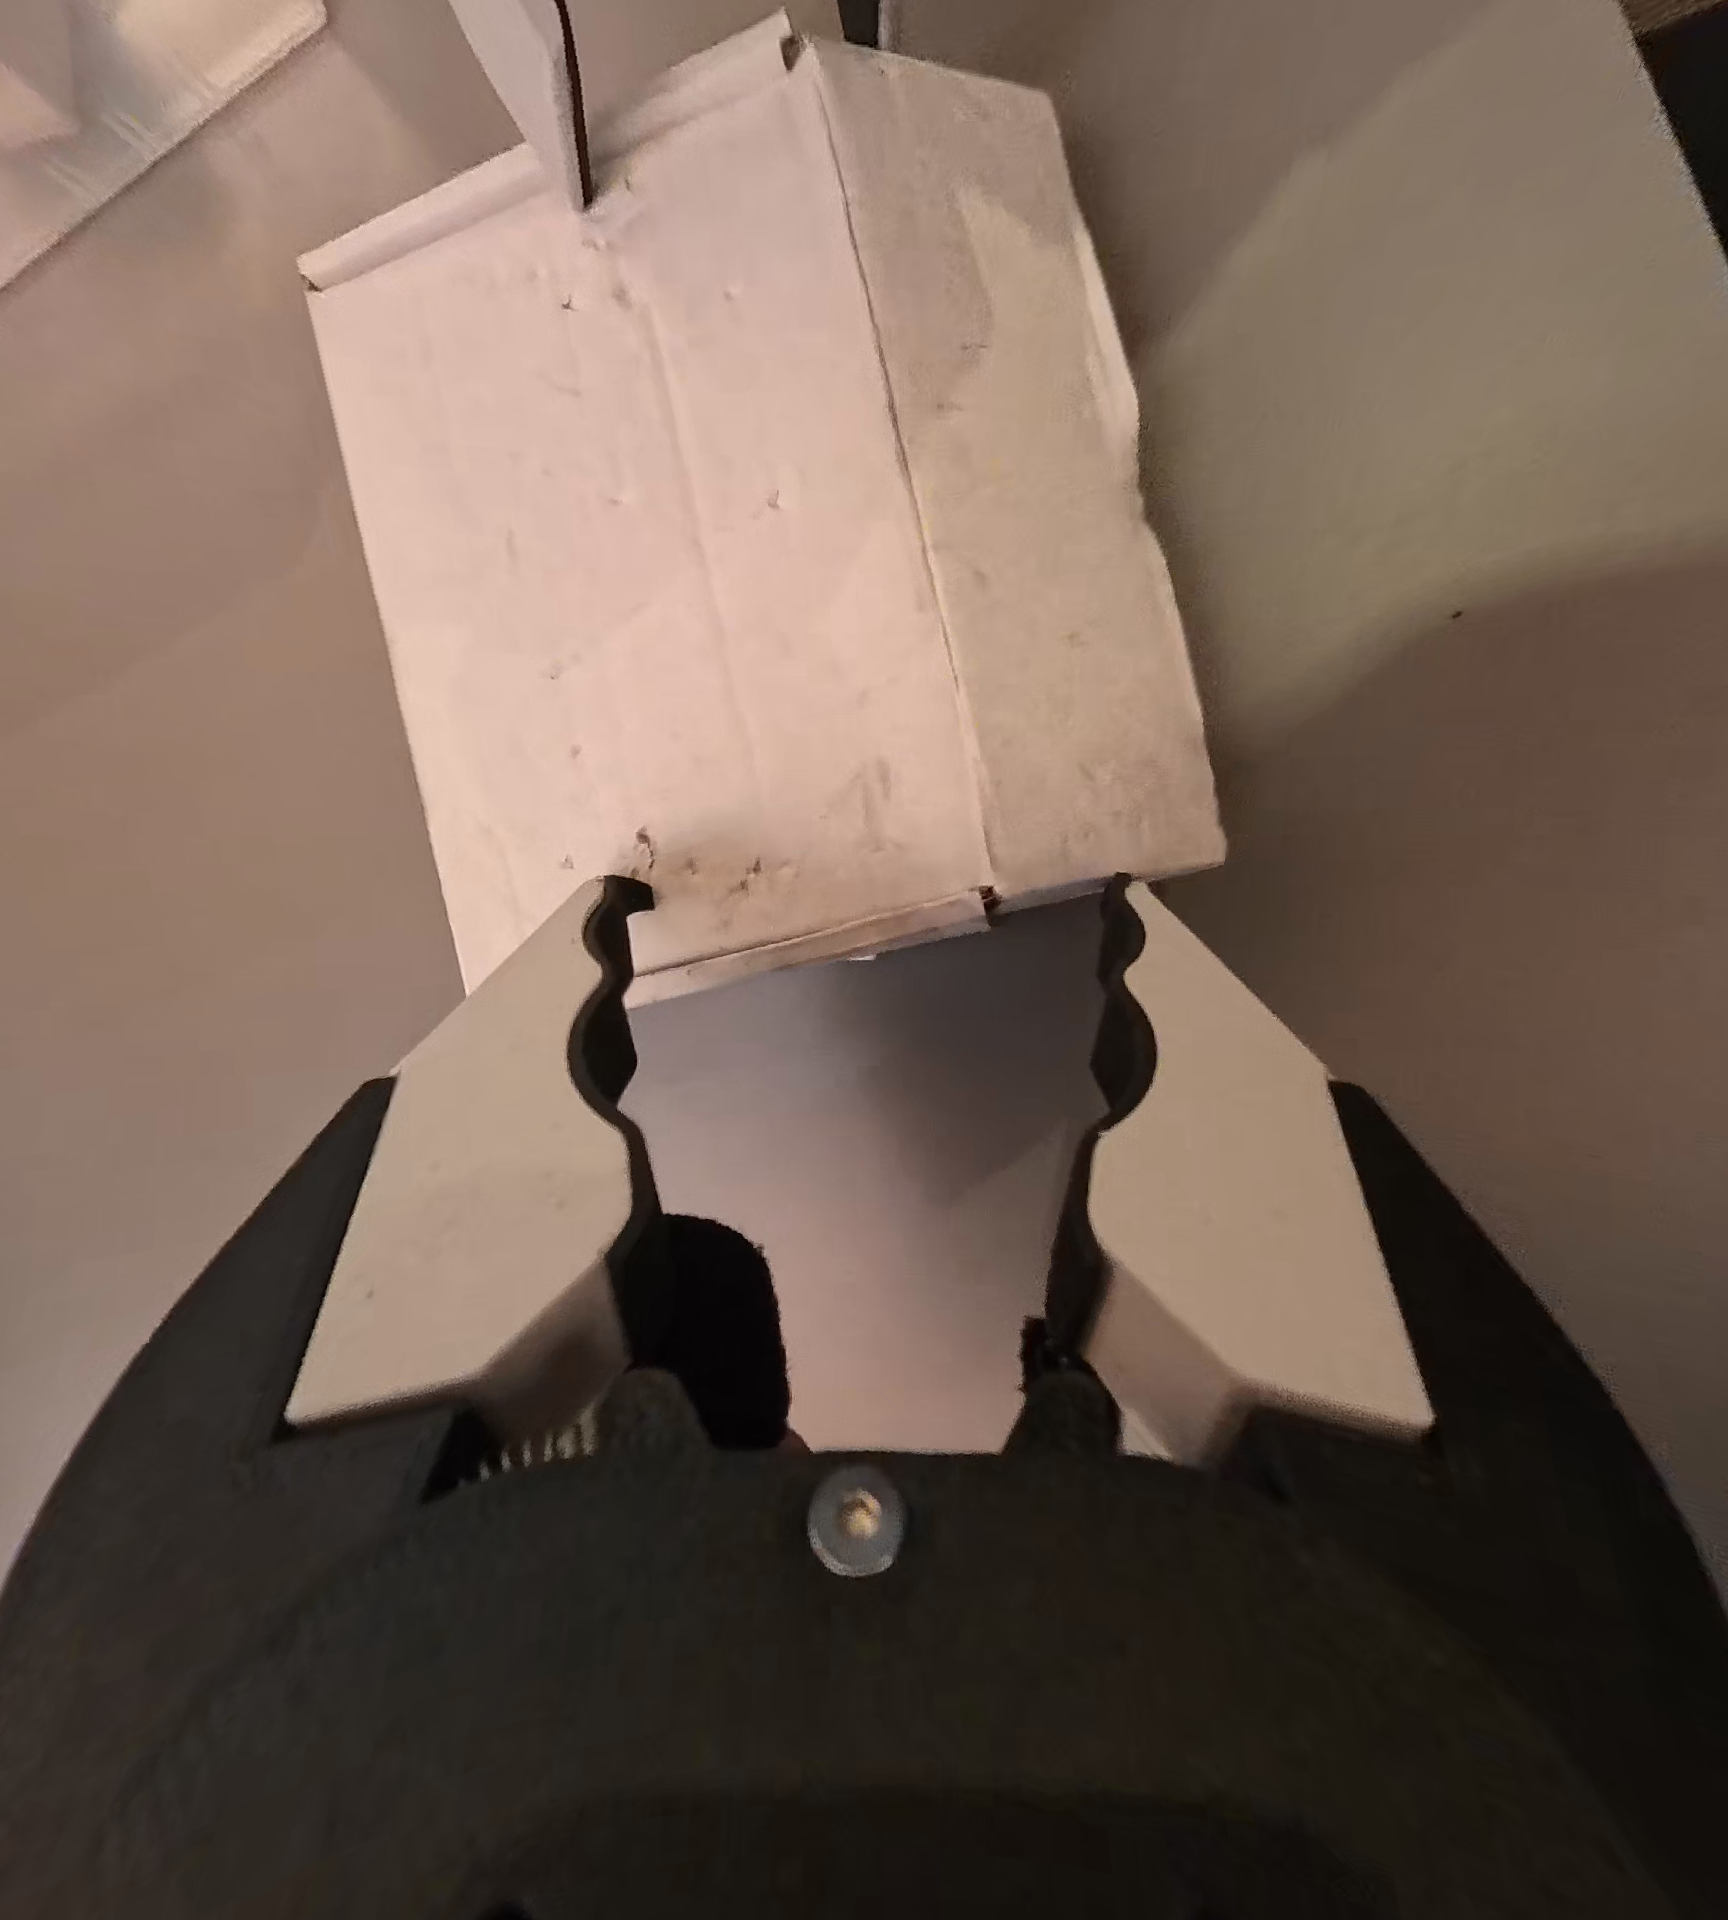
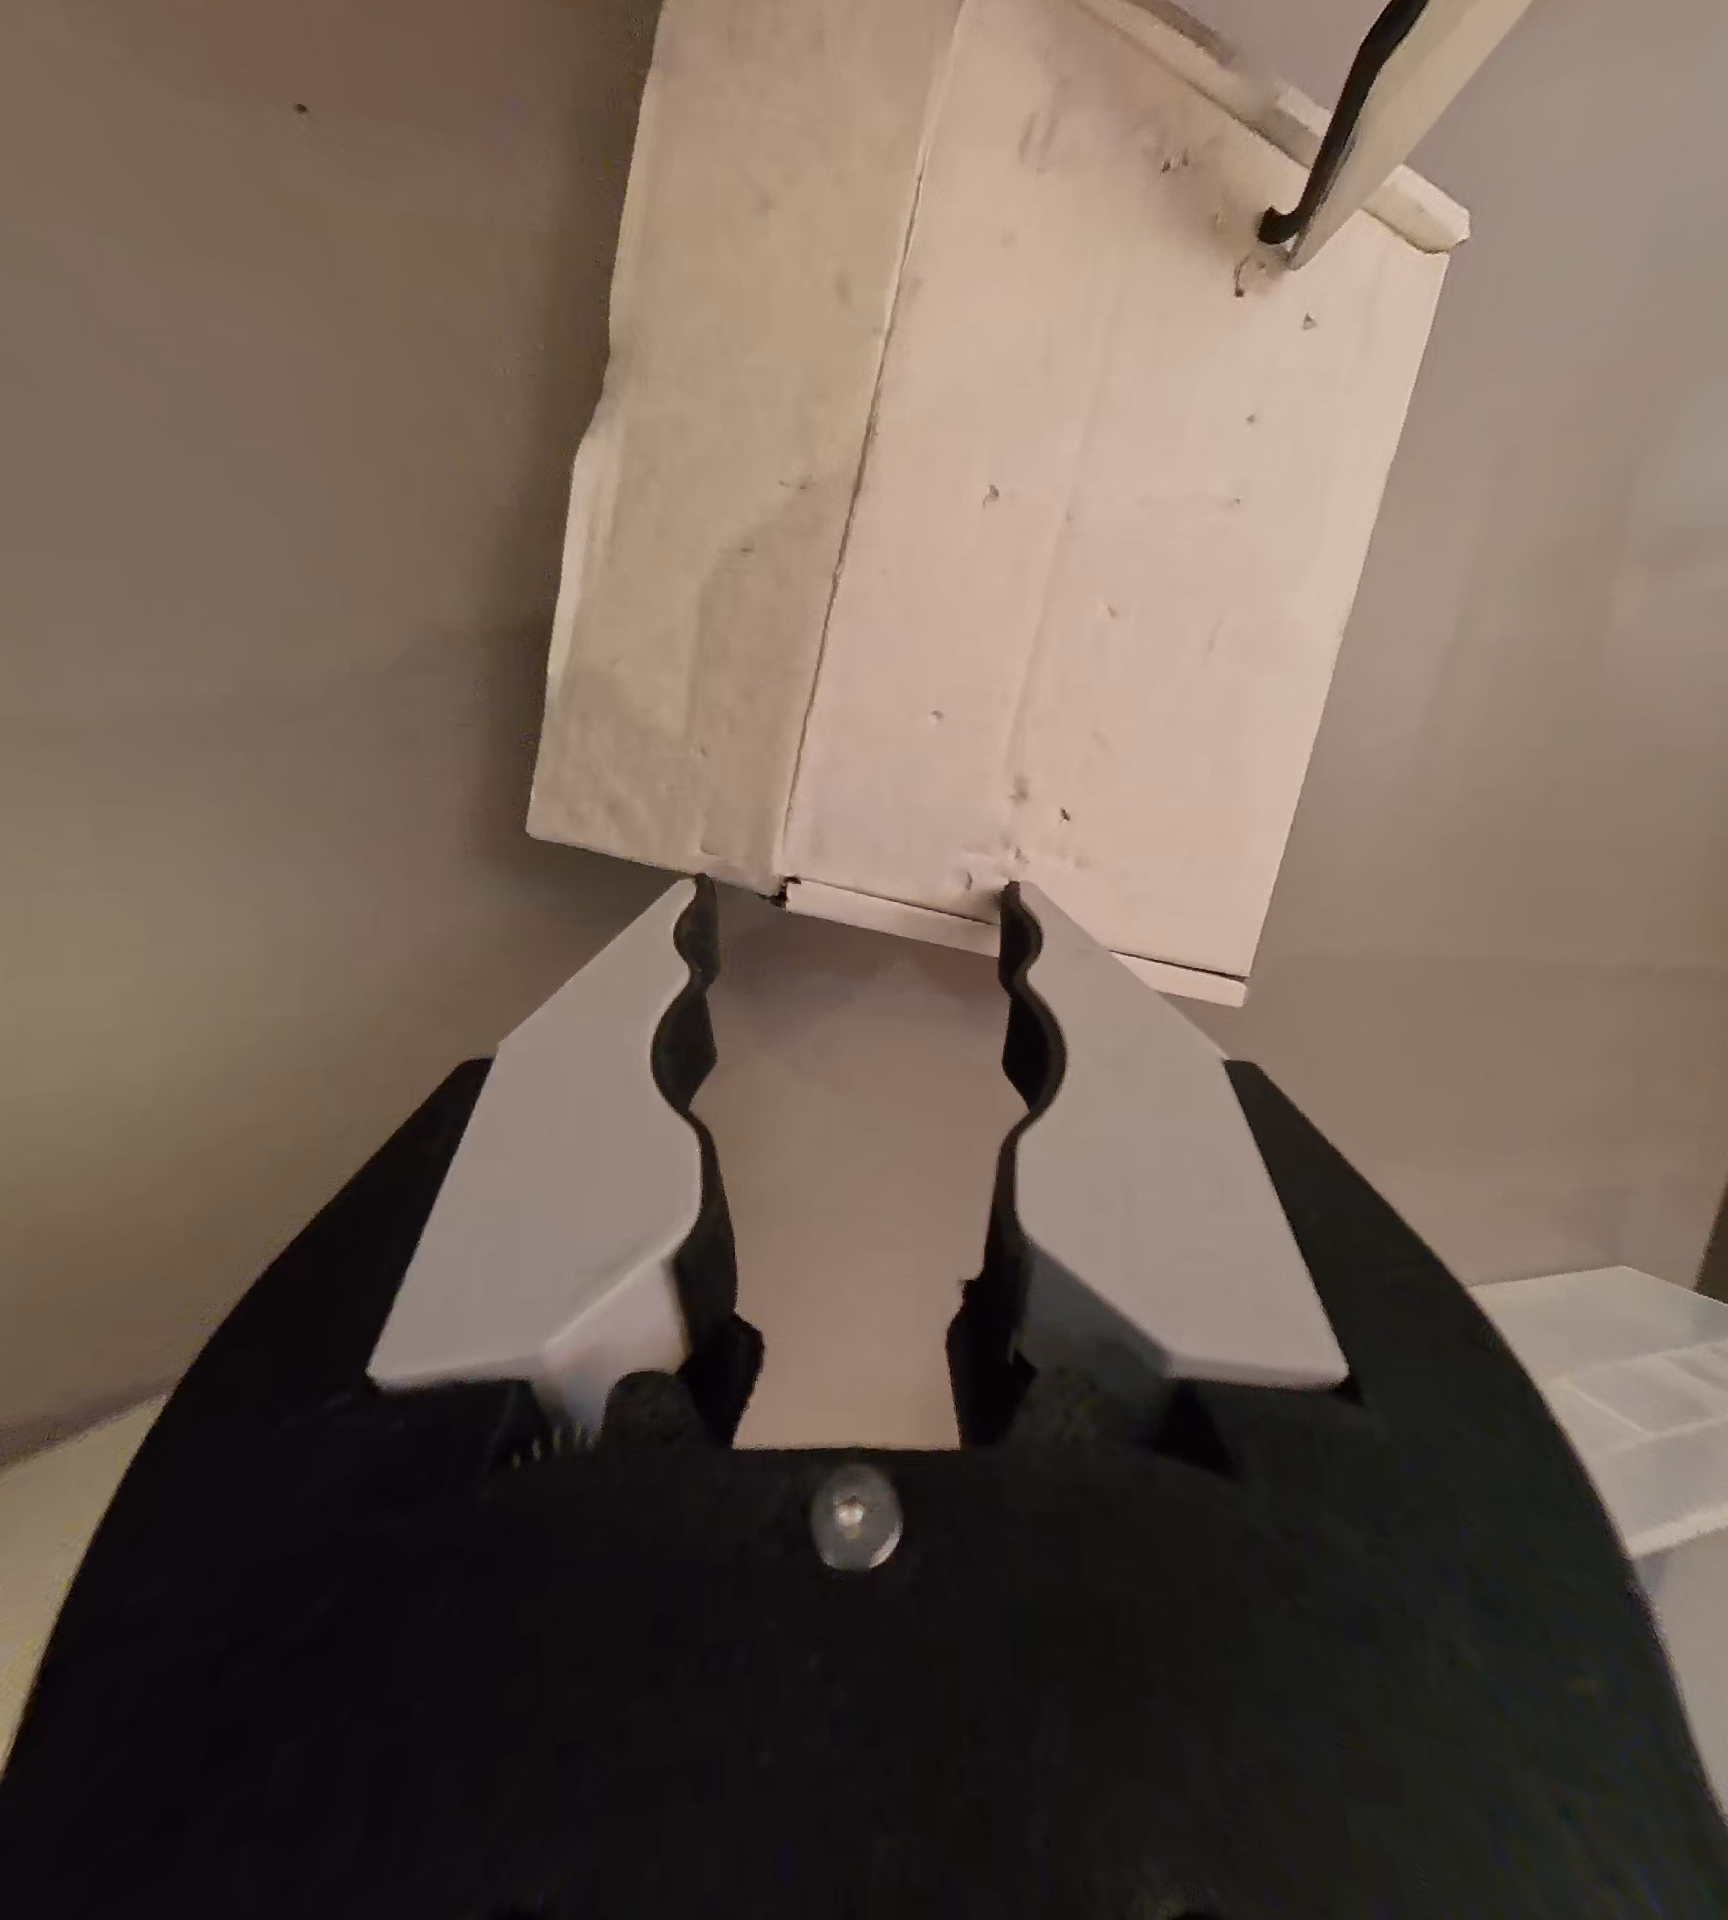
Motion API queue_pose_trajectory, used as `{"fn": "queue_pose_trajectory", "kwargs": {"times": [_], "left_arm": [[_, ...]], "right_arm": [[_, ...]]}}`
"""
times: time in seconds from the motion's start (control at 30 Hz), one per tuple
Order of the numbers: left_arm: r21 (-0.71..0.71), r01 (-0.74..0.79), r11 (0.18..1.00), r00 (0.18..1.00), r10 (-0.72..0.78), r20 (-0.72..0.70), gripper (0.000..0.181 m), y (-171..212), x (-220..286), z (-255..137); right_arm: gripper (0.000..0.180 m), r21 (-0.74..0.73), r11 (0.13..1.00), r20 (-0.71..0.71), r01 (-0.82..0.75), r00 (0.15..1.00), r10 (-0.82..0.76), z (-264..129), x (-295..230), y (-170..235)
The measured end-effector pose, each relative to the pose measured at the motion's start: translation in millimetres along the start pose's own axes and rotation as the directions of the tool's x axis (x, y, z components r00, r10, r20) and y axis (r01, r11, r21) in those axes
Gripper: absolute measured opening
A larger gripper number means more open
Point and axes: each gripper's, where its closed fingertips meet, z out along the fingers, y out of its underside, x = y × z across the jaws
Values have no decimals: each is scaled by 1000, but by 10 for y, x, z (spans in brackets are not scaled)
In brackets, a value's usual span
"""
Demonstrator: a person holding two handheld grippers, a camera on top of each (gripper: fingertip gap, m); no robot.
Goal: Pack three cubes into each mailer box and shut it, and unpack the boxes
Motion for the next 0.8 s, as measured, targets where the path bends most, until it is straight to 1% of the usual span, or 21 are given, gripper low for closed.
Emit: {"fn": "queue_pose_trajectory", "kwargs": {"times": [0.1,0.23,0.33,0.37,0.4,0.43,0.47,0.5,0.53,0.63,0.73,0.8], "left_arm": [[-15,-43,999,997,44,62,85,17,-16,21],[-38,-60,998,993,63,96,82,31,-22,27],[-58,-74,996,991,80,104,81,36,-23,30],[-53,-68,996,992,73,99,81,36,-18,29],[-43,-58,997,994,61,89,82,34,-13,29],[-37,-52,998,996,55,70,87,29,10,30],[-37,-39,999,999,40,33,98,23,60,33],[-41,-21,999,1000,22,12,103,14,90,30],[-54,-14,998,1000,15,12,104,9,92,34],[-86,-5,996,997,12,77,95,-2,37,62],[-94,1,996,990,12,143,91,1,9,90],[-117,-17,993,980,40,197,85,18,-31,106]], "right_arm": [[50,-25,999,-51,33,998,-34,15,14,14],[49,-72,995,-94,73,992,-80,27,29,25],[48,-80,994,-91,73,993,-80,28,26,29],[51,-76,994,-76,75,994,-81,30,10,31],[58,-70,996,-43,63,997,-66,27,-25,30],[64,-66,997,-8,40,999,-41,20,-55,26],[68,-66,997,14,24,1000,-24,14,-68,20],[69,-68,998,23,6,1000,-5,12,-71,11],[69,-69,997,27,-14,1000,16,12,-71,0],[67,-64,996,-8,-67,998,67,24,-54,-21],[62,-70,994,-78,-88,994,82,44,-18,-23],[57,-106,993,-143,-53,989,38,62,7,-8]]}}
